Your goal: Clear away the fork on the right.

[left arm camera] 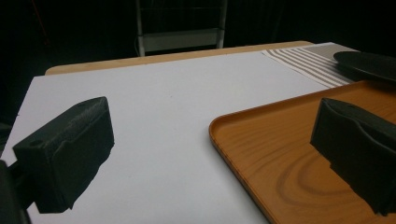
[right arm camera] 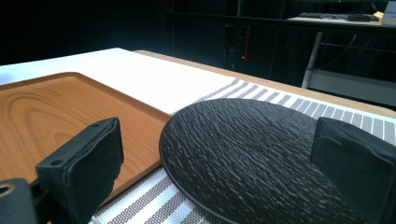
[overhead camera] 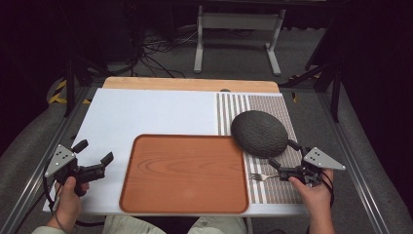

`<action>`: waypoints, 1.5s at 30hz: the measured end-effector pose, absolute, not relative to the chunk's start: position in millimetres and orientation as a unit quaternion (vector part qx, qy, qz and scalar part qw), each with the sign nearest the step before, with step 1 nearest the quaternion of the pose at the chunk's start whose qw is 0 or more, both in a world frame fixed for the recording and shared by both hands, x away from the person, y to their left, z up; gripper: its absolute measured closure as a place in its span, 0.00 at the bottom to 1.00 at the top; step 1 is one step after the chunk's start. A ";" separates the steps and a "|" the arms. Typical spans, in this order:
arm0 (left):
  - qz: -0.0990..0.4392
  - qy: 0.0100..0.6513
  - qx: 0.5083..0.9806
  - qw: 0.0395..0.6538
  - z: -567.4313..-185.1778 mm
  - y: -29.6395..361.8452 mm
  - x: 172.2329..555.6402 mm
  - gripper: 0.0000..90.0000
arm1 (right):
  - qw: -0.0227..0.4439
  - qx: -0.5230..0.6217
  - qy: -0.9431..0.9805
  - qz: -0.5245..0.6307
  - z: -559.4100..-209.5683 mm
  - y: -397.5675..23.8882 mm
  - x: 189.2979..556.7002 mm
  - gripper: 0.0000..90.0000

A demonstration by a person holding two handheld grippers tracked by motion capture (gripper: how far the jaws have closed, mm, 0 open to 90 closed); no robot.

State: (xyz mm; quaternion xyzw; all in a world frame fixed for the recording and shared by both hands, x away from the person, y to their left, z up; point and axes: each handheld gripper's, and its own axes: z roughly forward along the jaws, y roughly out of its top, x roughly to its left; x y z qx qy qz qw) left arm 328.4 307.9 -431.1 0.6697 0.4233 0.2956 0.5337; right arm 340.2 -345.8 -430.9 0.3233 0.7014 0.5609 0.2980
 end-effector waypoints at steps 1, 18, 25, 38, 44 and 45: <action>0.296 0.423 0.670 0.534 -431.1 307.9 328.4 0.00 | 0.298 0.323 0.701 0.561 -430.9 -345.8 340.2 0.04; 0.293 0.424 0.672 0.532 -431.5 307.5 328.7 0.00 | 0.268 0.269 0.798 0.467 -391.2 -331.1 363.0 0.07; 0.291 0.424 0.673 0.532 -431.7 307.1 328.9 0.00 | 0.262 0.242 0.845 0.399 -376.6 -325.4 369.7 0.08; 0.290 0.422 0.675 0.531 -431.4 307.3 329.0 0.00 | 0.223 0.201 0.907 0.294 -361.1 -316.4 380.0 0.09; 0.290 0.423 0.675 0.531 -431.5 307.3 329.1 0.00 | 0.203 0.177 0.931 0.247 -357.1 -310.3 384.2 0.10; 0.290 0.423 0.675 0.531 -431.4 307.3 329.1 0.00 | 0.203 0.176 0.933 0.241 -356.7 -309.1 384.4 0.10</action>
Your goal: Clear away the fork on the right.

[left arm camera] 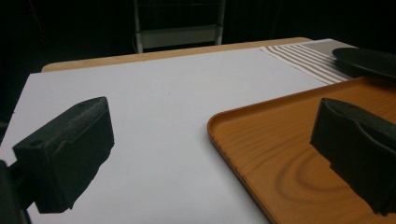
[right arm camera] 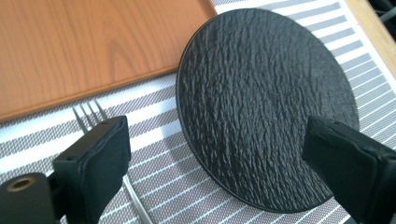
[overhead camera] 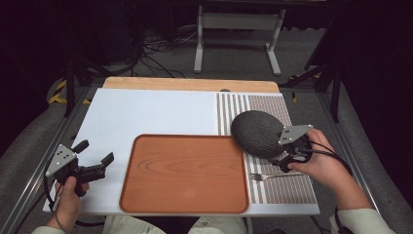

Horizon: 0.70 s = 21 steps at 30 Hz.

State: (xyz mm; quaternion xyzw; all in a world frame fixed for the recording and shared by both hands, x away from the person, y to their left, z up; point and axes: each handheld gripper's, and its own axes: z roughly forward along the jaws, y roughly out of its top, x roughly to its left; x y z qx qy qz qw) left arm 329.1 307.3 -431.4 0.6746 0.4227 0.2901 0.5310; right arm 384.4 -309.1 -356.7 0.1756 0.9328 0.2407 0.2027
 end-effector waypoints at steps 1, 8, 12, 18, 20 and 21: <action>0.290 0.423 0.675 0.531 -431.4 307.3 329.1 0.00 | 0.202 0.173 0.935 0.236 -356.3 -308.1 384.8 0.10; 0.289 0.422 0.675 0.531 -431.6 307.3 329.3 0.00 | 0.184 0.159 0.948 0.204 -355.9 -303.3 387.4 0.10; 0.290 0.423 0.675 0.531 -431.7 307.2 329.3 0.00 | 0.168 0.148 0.957 0.184 -357.4 -300.1 388.3 0.11; 0.290 0.423 0.675 0.531 -431.6 307.2 329.3 0.00 | 0.148 0.140 0.966 0.159 -359.3 -296.8 389.3 0.12; 0.290 0.423 0.675 0.531 -431.7 307.2 329.4 0.00 | 0.143 0.138 0.969 0.150 -360.9 -295.9 389.7 0.13; 0.290 0.423 0.675 0.531 -431.7 307.3 329.4 0.00 | 0.138 0.140 0.970 0.144 -361.5 -295.6 389.3 0.14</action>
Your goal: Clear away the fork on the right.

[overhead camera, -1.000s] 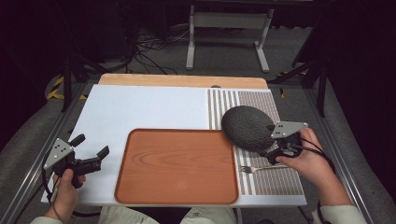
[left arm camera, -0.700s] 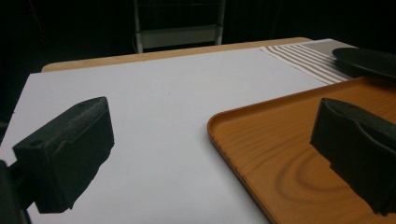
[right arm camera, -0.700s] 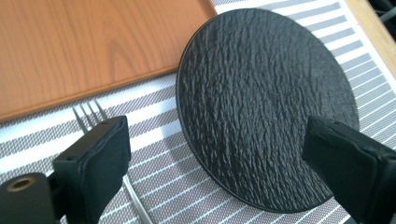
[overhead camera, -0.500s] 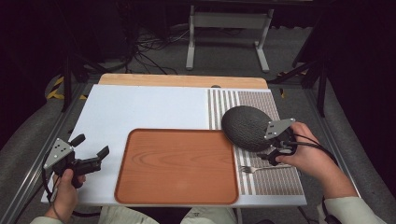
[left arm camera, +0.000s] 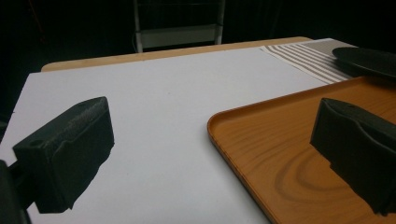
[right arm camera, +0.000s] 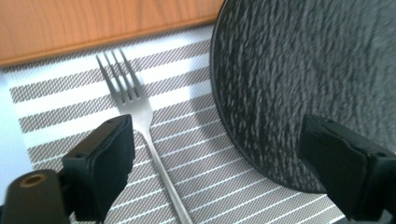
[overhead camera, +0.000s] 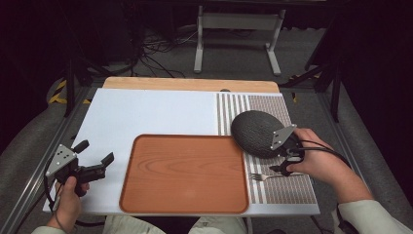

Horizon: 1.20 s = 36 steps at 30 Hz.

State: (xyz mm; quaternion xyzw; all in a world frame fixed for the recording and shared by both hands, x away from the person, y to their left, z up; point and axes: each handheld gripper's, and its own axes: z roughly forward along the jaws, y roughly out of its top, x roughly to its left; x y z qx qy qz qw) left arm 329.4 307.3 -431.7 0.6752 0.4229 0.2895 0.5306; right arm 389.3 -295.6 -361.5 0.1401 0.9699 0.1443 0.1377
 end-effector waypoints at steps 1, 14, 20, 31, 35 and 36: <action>0.290 0.423 0.675 0.531 -431.7 307.4 329.4 0.00 | 0.132 0.139 0.972 0.137 -362.2 -295.2 389.5 0.14; 0.290 0.424 0.674 0.532 -432.0 308.1 329.9 0.00 | 0.081 0.094 0.988 0.091 -387.1 -289.1 388.8 0.19; 0.288 0.424 0.676 0.529 -432.5 307.7 330.0 0.00 | 0.055 0.085 0.993 0.058 -399.5 -285.7 388.0 0.26; 0.288 0.425 0.675 0.529 -432.6 307.4 329.9 0.00 | 0.028 0.053 0.998 0.001 -409.3 -284.9 393.4 0.58; 0.287 0.424 0.676 0.529 -432.5 307.4 329.8 0.00 | 0.017 0.039 0.999 -0.015 -410.4 -284.1 394.4 0.73; 0.287 0.424 0.677 0.529 -432.5 307.3 329.7 0.00 | 0.016 0.035 0.999 -0.025 -410.2 -283.3 394.5 0.75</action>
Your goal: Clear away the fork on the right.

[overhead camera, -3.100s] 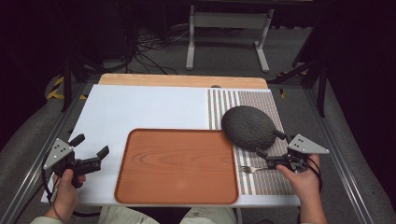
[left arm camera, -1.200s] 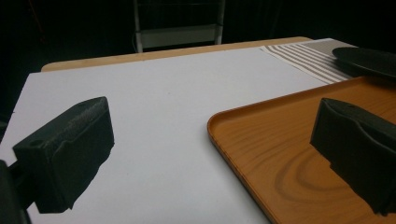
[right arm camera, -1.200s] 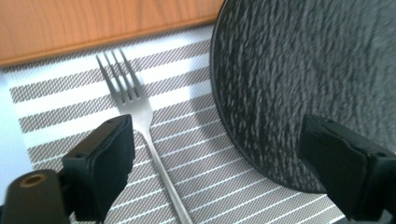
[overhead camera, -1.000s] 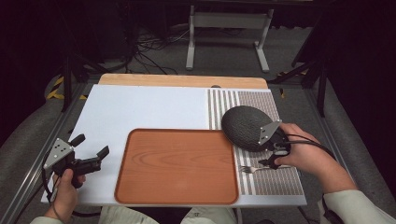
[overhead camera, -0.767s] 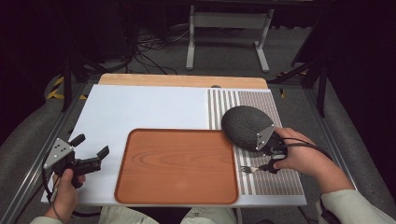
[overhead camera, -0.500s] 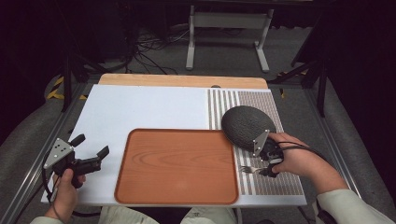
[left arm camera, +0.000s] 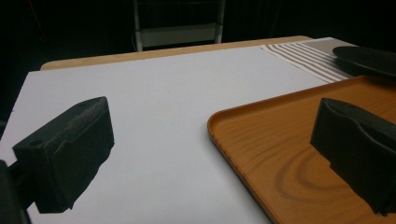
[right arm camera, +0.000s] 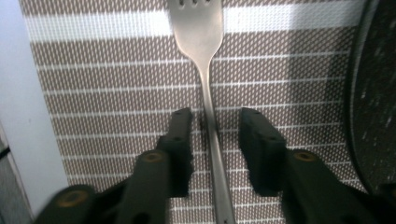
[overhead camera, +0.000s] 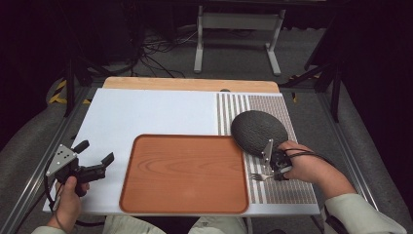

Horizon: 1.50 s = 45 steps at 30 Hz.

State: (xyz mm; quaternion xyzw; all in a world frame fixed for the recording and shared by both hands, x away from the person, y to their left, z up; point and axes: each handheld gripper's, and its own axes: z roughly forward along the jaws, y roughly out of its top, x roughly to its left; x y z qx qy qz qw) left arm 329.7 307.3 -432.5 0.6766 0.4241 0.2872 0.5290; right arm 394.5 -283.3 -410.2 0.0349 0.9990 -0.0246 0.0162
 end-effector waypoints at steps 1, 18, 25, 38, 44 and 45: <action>0.287 0.424 0.677 0.529 -432.6 307.3 329.7 0.00 | 0.014 0.029 0.999 -0.030 -410.2 -282.5 395.3 0.78; 0.287 0.423 0.677 0.529 -432.5 307.2 329.7 0.00 | 0.007 0.006 0.999 -0.041 -412.7 -277.7 395.3 0.94; 0.288 0.422 0.678 0.529 -432.5 307.1 329.9 0.00 | 0.006 0.018 0.999 -0.025 -407.6 -279.5 395.0 0.94; 0.288 0.424 0.675 0.531 -432.2 307.5 329.7 0.00 | 0.040 0.032 0.998 0.022 -375.2 -281.9 393.8 0.95; 0.287 0.424 0.675 0.530 -432.3 307.4 329.7 0.00 | 0.060 0.038 0.995 0.063 -359.0 -284.1 392.1 0.94; 0.287 0.424 0.676 0.530 -432.3 307.5 329.7 0.00 | 0.063 0.041 0.995 0.067 -356.9 -284.2 391.5 0.94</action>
